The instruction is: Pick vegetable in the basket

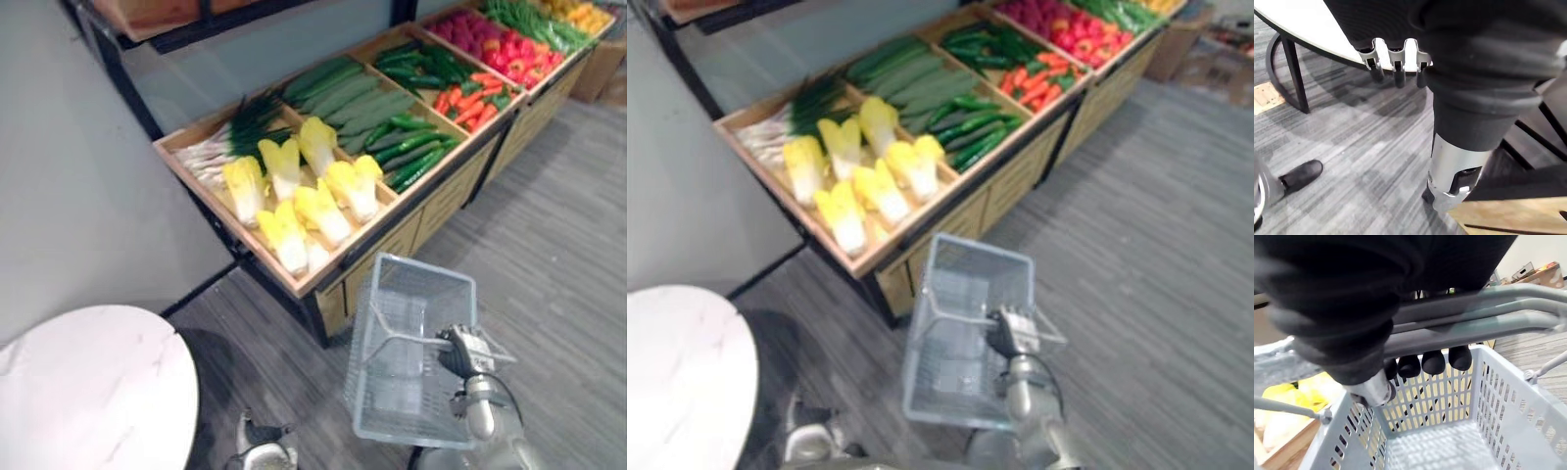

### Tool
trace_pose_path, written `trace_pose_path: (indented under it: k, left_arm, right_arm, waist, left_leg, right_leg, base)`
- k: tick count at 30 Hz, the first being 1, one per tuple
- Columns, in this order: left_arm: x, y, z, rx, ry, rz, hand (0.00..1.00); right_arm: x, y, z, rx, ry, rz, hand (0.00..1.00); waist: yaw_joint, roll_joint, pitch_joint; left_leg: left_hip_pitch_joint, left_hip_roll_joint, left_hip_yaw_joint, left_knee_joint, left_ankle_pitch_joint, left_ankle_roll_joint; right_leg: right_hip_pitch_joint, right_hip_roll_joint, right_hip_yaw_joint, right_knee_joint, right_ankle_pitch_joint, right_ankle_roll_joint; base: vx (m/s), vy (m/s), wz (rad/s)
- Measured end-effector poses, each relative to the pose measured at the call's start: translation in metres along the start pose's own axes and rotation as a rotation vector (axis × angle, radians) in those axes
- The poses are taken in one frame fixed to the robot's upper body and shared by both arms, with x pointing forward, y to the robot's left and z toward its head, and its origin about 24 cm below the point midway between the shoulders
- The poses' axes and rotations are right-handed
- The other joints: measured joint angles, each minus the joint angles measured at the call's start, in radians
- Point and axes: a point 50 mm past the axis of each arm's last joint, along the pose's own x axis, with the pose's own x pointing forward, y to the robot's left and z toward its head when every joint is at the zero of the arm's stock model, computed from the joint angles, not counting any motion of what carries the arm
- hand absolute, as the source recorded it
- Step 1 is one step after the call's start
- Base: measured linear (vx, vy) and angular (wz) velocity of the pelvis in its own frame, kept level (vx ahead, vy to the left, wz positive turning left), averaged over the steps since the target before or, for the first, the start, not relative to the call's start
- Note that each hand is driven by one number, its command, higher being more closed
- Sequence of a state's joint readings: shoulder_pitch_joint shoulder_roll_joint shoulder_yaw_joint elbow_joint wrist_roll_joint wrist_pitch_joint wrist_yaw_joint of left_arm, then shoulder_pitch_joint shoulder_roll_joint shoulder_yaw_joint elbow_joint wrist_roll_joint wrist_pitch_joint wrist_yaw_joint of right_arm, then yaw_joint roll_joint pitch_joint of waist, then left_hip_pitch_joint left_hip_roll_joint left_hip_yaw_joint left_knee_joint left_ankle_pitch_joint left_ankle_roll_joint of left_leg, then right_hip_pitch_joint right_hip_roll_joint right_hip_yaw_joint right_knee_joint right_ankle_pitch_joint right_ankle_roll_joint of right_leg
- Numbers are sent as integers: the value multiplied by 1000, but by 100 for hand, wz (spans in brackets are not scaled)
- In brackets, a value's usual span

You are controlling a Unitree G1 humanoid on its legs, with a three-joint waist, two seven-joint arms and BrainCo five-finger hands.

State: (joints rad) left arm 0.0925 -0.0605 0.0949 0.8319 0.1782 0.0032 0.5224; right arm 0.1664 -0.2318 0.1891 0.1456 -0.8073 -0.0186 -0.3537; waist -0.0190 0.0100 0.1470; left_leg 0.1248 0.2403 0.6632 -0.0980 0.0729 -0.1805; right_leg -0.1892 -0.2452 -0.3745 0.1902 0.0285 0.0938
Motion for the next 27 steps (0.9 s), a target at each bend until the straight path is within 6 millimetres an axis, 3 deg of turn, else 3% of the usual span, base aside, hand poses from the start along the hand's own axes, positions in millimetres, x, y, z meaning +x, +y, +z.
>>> trace_pose_path:
  k: [3,6,7,9,10,13,15,17,19,22,27]
  left_arm:
    - [5,3,9,-37,-8,21,0]
    - [6,9,2,-61,29,52,0]
    - [6,12,-4,-68,48,66,0]
    - [4,15,-11,-59,66,79,0]
    - [4,15,-11,-57,67,82,0]
    - [5,18,-13,-42,61,85,0]
    - [6,19,-12,-23,43,81,0]
    - [6,19,-10,-20,33,77,0]
    - [6,16,-1,-20,-16,65,0]
    - [7,17,17,1,-117,67,0]
    - [9,40,54,-3,-327,174,0]
  right_arm:
    - [-8,-2,-15,-5,74,-16,100]
    - [-15,-3,-25,6,148,-34,100]
    - [-18,-6,-35,-3,193,-58,100]
    - [-24,-13,-52,-9,272,-96,100]
    - [-27,-15,-59,-8,301,-107,100]
    - [-47,-25,-92,-24,447,-141,100]
    - [-58,-28,-104,-36,506,-159,100]
    - [-66,-32,-114,-27,560,-173,100]
    - [-74,-37,-129,-33,630,-206,100]
    - [-79,-35,-141,-13,704,-221,100]
    - [-85,-20,-151,4,779,-171,100]
  waist:
    - [-4,2,-1]
    - [-2,-13,2]
    - [-2,-12,3]
    - [-5,2,8]
    - [-5,5,9]
    - [-8,6,11]
    - [-10,6,14]
    - [-13,9,13]
    - [-38,9,13]
    - [-37,0,16]
    - [-35,6,12]
  left_leg:
    - [-3,29,-38,4,1,-10]
    - [-31,53,-66,47,-29,-12]
    - [-68,78,-80,132,-73,-1]
    - [-100,98,-107,223,-97,29]
    - [-109,101,-106,252,-94,39]
    - [-141,112,-74,393,-41,116]
    - [-142,127,-34,417,-11,142]
    - [-141,129,-13,404,17,132]
    - [-135,98,-17,308,73,115]
    - [-104,66,-26,232,120,80]
    - [-66,38,-47,153,120,78]
  right_leg:
    - [40,27,-39,-17,-12,-1]
    - [57,36,-66,-42,-19,6]
    - [62,36,-76,-38,-33,11]
    - [86,27,-99,-26,-54,16]
    - [96,18,-108,-22,-61,20]
    - [190,-20,-166,-37,-86,31]
    - [231,-17,-195,-58,-86,26]
    - [254,-10,-214,-79,-85,25]
    - [261,-9,-234,-101,-83,21]
    - [256,-7,-229,-112,-77,14]
    - [265,5,-215,-162,-34,11]
  base:
    - [13,-88,29]
    - [21,-31,27]
    - [60,-47,20]
    - [99,-40,34]
    - [140,-15,56]
    - [126,-21,51]
    - [107,-42,44]
    - [100,-31,30]
    - [132,-4,40]
    - [110,-6,6]
    - [62,29,-10]
